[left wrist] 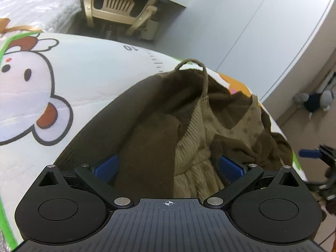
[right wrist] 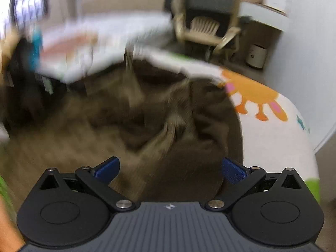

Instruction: Fold clothes

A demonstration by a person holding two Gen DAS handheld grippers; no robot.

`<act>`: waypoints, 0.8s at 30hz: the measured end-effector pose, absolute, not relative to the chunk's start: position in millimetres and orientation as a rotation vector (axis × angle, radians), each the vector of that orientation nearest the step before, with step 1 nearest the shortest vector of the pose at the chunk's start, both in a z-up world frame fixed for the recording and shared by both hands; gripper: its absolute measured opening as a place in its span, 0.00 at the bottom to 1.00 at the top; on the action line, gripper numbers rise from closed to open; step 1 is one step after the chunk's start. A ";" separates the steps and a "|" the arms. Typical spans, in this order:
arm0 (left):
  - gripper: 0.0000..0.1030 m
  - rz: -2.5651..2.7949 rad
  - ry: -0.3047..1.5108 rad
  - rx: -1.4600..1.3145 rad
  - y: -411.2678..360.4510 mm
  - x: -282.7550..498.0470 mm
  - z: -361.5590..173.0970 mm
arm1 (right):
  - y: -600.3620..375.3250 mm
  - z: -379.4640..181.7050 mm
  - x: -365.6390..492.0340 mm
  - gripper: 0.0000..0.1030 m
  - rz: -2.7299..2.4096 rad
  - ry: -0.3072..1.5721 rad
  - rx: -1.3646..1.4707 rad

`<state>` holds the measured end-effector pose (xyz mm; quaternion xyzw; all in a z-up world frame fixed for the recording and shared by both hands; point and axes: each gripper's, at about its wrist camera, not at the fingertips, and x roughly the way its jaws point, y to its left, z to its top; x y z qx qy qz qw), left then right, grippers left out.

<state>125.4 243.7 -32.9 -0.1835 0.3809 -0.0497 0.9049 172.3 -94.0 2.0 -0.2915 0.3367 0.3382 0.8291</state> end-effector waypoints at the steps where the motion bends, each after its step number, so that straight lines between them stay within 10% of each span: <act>1: 1.00 -0.078 0.782 -0.368 247.1 128.9 -32.4 | -87.0 -7.4 175.7 1.00 0.677 0.667 -0.762; 10: 1.00 0.142 0.739 -0.269 277.3 160.1 -27.5 | -119.0 -31.8 306.0 1.00 0.026 0.426 -0.966; 19: 1.00 -0.158 0.693 -0.320 234.6 70.4 17.7 | -169.0 20.8 203.0 1.00 0.513 0.568 -0.384; 24: 1.00 -0.439 0.838 -0.213 140.4 15.4 -1.4 | -189.0 11.1 101.1 1.00 0.638 0.495 -0.577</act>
